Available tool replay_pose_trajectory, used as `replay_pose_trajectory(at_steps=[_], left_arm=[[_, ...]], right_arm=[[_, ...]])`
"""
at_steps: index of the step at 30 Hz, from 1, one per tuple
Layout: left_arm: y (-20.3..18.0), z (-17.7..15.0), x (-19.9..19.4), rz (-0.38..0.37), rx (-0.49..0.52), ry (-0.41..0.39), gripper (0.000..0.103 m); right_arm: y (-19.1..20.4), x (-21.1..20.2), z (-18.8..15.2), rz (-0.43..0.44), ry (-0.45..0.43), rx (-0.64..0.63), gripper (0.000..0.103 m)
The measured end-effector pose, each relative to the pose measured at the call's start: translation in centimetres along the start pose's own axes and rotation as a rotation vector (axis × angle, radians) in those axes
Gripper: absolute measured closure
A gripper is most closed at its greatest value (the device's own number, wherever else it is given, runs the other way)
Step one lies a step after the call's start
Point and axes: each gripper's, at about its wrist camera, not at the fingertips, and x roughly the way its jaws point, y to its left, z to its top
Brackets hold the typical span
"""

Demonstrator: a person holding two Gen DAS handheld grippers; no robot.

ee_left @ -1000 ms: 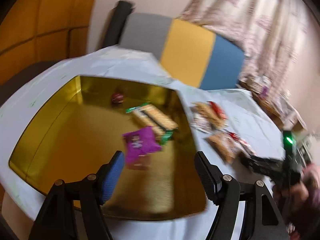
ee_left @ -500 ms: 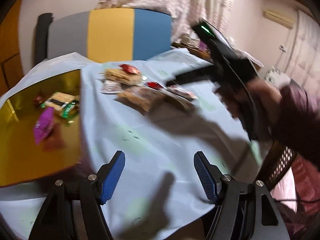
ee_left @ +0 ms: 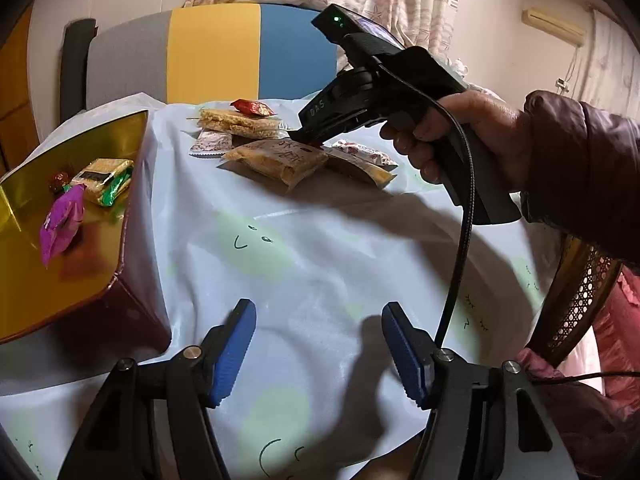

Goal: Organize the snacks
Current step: 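Grasp the small red candy with the right tool, then drop the small red candy into the gold tray from the right tool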

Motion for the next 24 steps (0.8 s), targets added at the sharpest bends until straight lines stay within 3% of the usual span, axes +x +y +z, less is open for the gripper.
replay_pose_trajectory(at_steps=[13,16,24], left_arm=[[0.9,-0.2,-0.4,-0.053,-0.055,-0.012,0.036],[0.9,-0.2,-0.5,-0.060,-0.061,-0.014,0.035],[1.1,-0.1,-0.9,-0.077,-0.079,-0.017,0.035]], right_arm=[[2.3,-1.7,0.0,-0.025,0.009,-0.114,0.086],[3.8,-3.3,0.3,0.023,-0.013,-0.151,0.086],[11.2,-6.4,0.5,0.247,-0.025,-0.332,0.086]])
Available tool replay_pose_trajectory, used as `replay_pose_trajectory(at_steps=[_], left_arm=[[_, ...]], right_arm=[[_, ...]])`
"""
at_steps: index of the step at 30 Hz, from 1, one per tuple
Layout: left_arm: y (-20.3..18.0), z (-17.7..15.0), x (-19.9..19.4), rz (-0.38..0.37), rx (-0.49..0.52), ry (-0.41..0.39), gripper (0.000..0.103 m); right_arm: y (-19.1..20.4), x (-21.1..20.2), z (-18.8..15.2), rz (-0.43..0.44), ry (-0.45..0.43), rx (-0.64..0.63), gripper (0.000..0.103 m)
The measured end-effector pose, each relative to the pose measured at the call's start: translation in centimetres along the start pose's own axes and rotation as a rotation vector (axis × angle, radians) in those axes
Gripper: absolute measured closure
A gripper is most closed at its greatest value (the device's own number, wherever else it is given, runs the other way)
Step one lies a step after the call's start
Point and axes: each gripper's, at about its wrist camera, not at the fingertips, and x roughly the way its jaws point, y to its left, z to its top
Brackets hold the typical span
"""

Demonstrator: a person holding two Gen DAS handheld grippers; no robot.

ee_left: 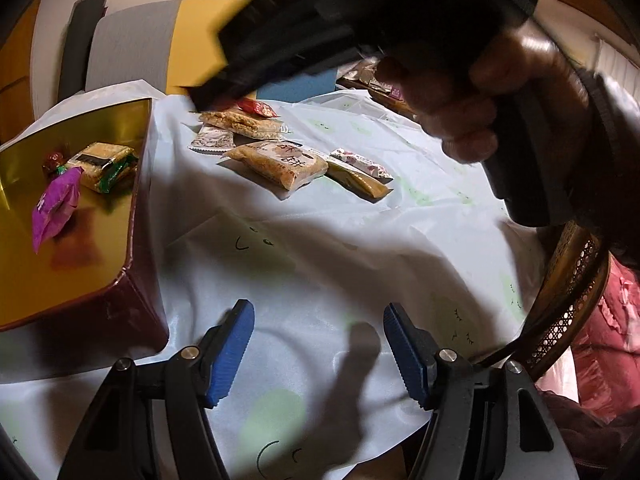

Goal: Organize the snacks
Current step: 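Drop the small red candy into the gold tray from the right tool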

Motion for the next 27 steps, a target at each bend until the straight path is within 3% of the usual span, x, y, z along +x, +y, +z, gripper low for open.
replay_pose_trajectory(at_steps=[5,12,19,22,27], left_arm=[[0.0,0.1,-0.1,-0.003,-0.003,0.000,0.035],[0.0,0.2,-0.2,-0.003,-0.004,0.000,0.035],[0.0,0.1,-0.3,0.000,0.000,0.000,0.035],[0.1,0.2,-0.3,-0.001,-0.003,-0.001,0.035],[0.2,0.2,-0.2,0.000,-0.002,0.000,0.035]], right_arm=[[4.6,0.7,1.4,0.117,0.039,-0.130,0.086],[9.0,3.6,2.6,0.161,0.124,-0.255,0.085],[8.9,5.6,2.2,0.154,0.176,-0.233,0.083],[8.1,4.9,2.0,0.176,0.152,-0.189,0.076],[6.9,3.2,1.9,0.190,0.111,-0.137,0.076]])
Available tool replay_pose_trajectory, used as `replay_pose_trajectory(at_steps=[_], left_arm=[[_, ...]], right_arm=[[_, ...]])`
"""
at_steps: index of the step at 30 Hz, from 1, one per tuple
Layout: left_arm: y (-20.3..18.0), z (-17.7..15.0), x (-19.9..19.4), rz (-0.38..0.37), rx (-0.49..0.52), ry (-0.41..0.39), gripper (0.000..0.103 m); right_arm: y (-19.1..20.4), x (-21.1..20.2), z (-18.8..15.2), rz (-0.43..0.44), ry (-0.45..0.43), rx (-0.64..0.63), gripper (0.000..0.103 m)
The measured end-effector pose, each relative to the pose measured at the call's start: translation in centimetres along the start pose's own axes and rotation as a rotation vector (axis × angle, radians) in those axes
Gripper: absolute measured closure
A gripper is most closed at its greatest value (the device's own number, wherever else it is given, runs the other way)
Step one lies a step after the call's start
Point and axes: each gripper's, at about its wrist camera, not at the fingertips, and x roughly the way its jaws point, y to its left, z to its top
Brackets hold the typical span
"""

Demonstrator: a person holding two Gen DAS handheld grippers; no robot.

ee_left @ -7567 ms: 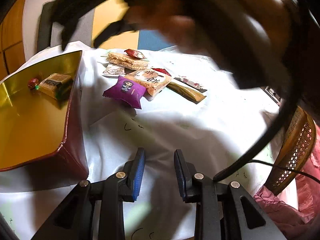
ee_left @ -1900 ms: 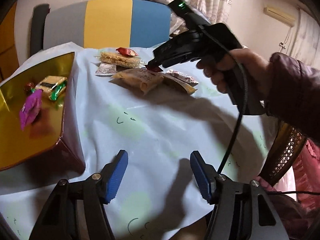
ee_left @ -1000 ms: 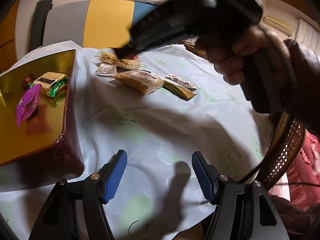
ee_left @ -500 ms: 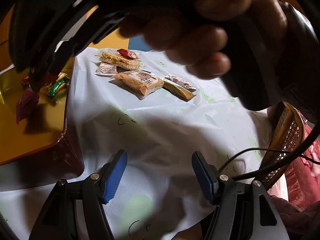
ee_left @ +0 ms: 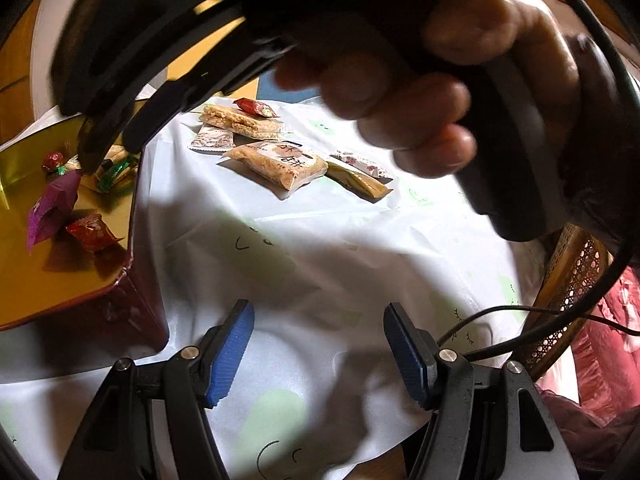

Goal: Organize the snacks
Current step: 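Drop the small red candy into the gold tray from the right tool, then grasp the pink floral candy with the right tool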

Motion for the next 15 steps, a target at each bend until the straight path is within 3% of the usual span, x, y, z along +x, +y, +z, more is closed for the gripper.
replay_pose_trajectory(at_steps=[7,15], left_arm=[[-0.1,0.0,0.1,0.009,0.010,0.000,0.035],[0.0,-0.1,0.0,0.005,-0.003,-0.001,0.035]], right_arm=[[-2.2,-3.1,-2.3,-0.021,-0.054,0.102,0.076],[-8.3,-6.7,-7.3,-0.123,-0.067,0.272,0.076]])
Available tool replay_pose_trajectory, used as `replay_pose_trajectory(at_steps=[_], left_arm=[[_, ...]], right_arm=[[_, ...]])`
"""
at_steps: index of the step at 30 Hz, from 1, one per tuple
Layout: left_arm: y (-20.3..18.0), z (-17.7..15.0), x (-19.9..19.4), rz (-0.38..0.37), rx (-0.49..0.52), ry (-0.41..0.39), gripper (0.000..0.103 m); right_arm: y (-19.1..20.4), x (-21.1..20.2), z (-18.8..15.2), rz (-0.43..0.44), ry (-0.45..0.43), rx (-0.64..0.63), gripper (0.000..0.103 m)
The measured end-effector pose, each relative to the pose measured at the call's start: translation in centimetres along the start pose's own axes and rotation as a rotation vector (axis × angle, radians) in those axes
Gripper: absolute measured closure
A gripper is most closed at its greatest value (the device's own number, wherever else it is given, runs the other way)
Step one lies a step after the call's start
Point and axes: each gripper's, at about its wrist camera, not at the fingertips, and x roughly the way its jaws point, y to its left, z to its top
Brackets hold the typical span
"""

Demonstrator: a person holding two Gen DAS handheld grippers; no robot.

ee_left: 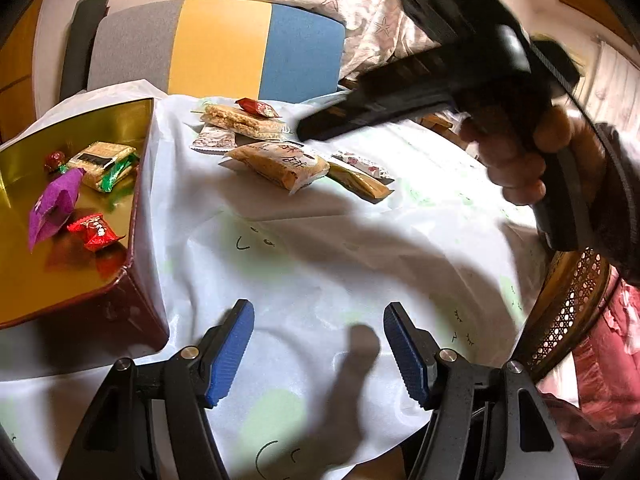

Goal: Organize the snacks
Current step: 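Grasp the pink floral candy with the right tool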

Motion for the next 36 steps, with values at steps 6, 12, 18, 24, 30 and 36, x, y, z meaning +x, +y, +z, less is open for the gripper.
replay_pose_trajectory(at_steps=[6,12,18,24,30,36], left_arm=[[-0.1,0.1,0.1,0.002,-0.006,0.004,0.034],[-0.3,0.2,0.2,0.013,-0.002,0.009,0.034],[-0.5,0.2,0.3,0.024,0.008,0.017,0.034],[-0.6,0.2,0.4,0.038,0.018,0.026,0.034],[-0.9,0.2,0.7,0.056,0.035,0.038,0.031],[-1.3,0.6,0.8,0.087,0.045,0.065,0.031]], right_arm=[[-6.5,-2.2,-2.0,-0.173,0.021,0.118,0.076],[-10.8,-2.0,-2.2,-0.289,0.096,0.153,0.076],[-13.1,0.1,-1.8,-0.276,0.157,0.136,0.070],[-14.0,2.1,-1.5,-0.265,0.170,0.117,0.070],[-15.0,3.3,-1.6,-0.274,0.168,0.087,0.080],[-15.3,2.5,-3.1,-0.333,0.174,0.090,0.081]])
